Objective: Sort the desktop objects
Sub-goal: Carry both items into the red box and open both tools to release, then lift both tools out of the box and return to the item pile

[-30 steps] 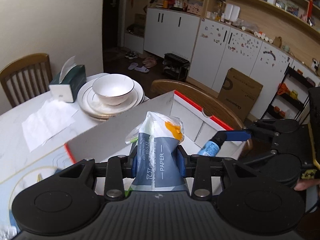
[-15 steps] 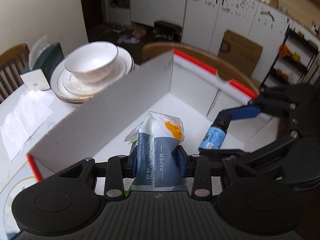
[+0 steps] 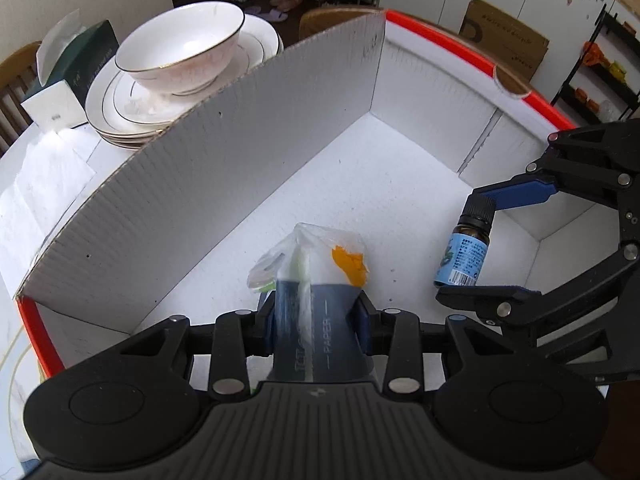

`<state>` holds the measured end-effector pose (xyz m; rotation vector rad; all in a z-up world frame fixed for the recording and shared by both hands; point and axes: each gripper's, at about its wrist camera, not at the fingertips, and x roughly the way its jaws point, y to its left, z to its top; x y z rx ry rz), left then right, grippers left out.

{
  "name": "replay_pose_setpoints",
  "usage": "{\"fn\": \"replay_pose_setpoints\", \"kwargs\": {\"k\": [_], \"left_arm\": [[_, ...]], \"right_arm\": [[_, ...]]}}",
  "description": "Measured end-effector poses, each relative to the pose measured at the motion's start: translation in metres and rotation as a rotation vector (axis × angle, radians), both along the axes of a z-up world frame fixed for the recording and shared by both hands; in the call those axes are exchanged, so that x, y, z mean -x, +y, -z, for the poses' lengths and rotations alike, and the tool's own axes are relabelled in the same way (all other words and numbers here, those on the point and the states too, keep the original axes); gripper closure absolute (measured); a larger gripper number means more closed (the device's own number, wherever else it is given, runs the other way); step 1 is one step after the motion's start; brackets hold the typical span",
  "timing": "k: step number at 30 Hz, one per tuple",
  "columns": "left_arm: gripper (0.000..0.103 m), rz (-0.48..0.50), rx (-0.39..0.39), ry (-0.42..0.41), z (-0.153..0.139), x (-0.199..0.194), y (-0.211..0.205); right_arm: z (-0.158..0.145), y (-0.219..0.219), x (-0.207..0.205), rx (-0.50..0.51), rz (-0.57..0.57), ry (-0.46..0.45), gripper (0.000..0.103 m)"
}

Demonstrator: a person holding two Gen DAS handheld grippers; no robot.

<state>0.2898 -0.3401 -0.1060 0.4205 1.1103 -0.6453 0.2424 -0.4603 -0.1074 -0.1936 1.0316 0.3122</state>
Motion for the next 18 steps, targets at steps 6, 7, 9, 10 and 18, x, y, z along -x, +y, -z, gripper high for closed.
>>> {"fn": "replay_pose_setpoints", "kwargs": {"k": [6, 7, 9, 10, 18], "left_arm": [[0.065, 0.027, -0.044, 0.014, 0.0053, -0.0008, -0.0083], [0.064, 0.029, -0.049, 0.017, 0.0059, -0.0007, -0.0087], [0.064, 0.033, -0.052, 0.020, 0.0063, -0.0002, -0.0089], [0.064, 0.035, -0.051, 0.022, 0.0064, 0.0001, -0.0086], [0.039, 0.012, -0.010, 0.013, -0.0014, 0.0001, -0.0016]], "right_arm": [[0.0049, 0.0033, -0.0031, 0.032, -0.027, 0.053, 0.041], [0.0048, 0.0030, -0.0033, 0.029, -0.027, 0.058, 0.041], [0.0050, 0.0027, -0.0045, 0.030, -0.025, 0.069, 0.041], [0.0050, 0.0031, -0.0049, 0.032, -0.027, 0.073, 0.041], [0.0019, 0.0024, -0.0060, 0.030, -0.041, 0.059, 0.039]]}}
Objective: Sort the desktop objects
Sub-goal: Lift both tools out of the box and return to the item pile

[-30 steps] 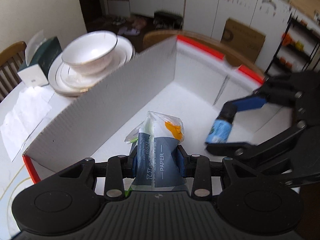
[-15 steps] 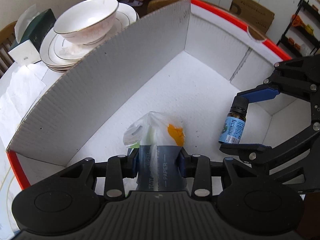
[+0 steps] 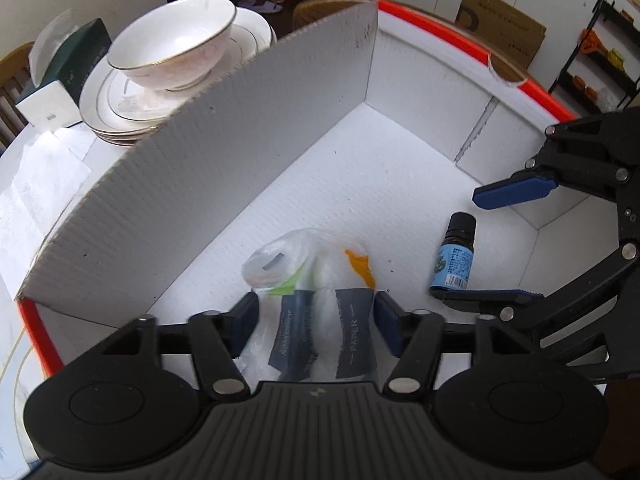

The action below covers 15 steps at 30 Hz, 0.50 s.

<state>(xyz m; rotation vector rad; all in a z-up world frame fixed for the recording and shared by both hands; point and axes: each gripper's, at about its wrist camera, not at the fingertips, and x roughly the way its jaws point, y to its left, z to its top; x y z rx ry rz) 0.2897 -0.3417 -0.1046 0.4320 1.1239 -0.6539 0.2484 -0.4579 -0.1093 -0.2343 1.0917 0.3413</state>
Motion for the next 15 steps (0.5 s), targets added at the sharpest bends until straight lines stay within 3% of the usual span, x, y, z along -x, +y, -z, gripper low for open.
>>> {"fn": "replay_pose_setpoints", "kwargs": {"k": [15], "left_arm": [[0.039, -0.078, 0.178, -0.103, -0.056, 0.034, 0.035]], "right_arm": [[-0.037, -0.003, 0.028, -0.106, -0.013, -0.094, 0.032]]}}
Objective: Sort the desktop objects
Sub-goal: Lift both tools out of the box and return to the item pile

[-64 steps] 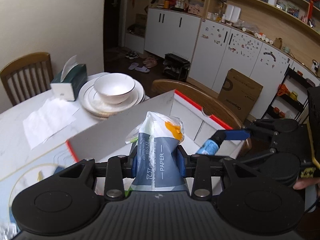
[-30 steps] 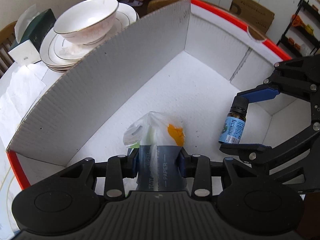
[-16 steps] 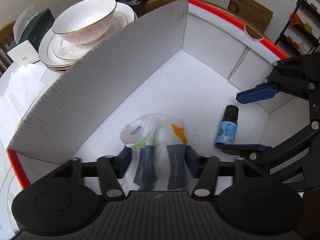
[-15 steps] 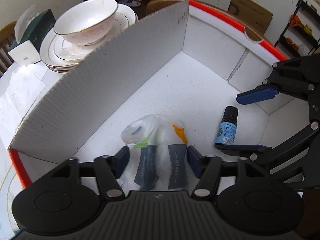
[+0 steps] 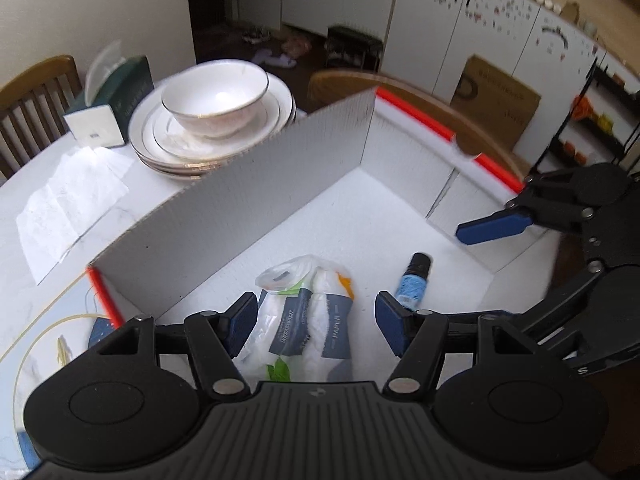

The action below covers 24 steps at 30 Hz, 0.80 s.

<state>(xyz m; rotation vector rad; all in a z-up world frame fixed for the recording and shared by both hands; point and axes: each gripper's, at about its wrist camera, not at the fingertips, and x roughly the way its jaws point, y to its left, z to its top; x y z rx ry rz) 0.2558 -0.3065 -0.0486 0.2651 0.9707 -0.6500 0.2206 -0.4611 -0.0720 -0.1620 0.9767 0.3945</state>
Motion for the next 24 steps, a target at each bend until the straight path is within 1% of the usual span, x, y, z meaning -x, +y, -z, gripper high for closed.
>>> {"fn": "replay_pose_setpoints", "kwargs": {"k": [4, 10, 15, 19, 22, 24], "left_arm": [[0.039, -0.019, 0.030, -0.072, -0.017, 0.022, 0.013], [0.039, -0.073, 0.079, -0.136, -0.035, 0.045, 0.040], [0.039, -0.097, 0.114, -0.164, -0.045, 0.062, 0.063], [0.039, -0.137, 0.125, -0.203, -0.049, 0.075, 0.083], [0.039, -0.159, 0.138, -0.211, -0.050, 0.083, 0.101], [0.037, -0.168, 0.141, -0.218, -0.052, 0.088, 0.114]], "right_arm": [[-0.011, 0.003, 0.011, -0.036, -0.007, -0.044, 0.030], [-0.029, 0.010, 0.031, -0.081, 0.011, -0.113, 0.028], [-0.039, 0.017, 0.043, -0.100, 0.039, -0.162, 0.027], [-0.045, 0.025, 0.051, -0.107, 0.073, -0.203, 0.023], [-0.047, 0.032, 0.055, -0.128, 0.098, -0.225, 0.022], [-0.048, 0.039, 0.059, -0.145, 0.109, -0.246, 0.021]]}}
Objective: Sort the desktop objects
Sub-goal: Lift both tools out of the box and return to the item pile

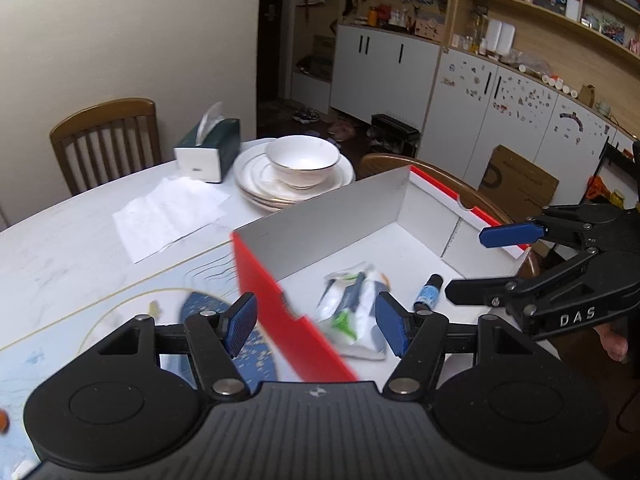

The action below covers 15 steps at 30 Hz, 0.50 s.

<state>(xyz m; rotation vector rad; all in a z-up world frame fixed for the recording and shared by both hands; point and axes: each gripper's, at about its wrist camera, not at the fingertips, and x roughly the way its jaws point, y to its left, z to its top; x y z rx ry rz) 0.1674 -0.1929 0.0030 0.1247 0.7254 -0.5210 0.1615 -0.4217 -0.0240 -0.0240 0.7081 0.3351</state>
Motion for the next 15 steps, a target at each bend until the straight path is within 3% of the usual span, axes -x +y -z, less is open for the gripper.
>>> {"fn": "replay_pose_setpoints", "kwargs": {"k": [5, 11, 15], "left_arm": [[0.031, -0.024, 0.011, -0.014, -0.001, 0.013, 0.035], [0.017, -0.070, 0.019, -0.011, 0.002, 0.022, 0.077], [0.013, -0.092, 0.025, -0.012, 0.007, 0.027, 0.104]], "right_arm": [[-0.004, 0.025, 0.014, -0.010, 0.009, -0.088, 0.020], [-0.001, 0.066, 0.021, -0.030, -0.026, -0.068, 0.019], [0.001, 0.091, 0.026, -0.036, -0.037, -0.054, 0.019]]}}
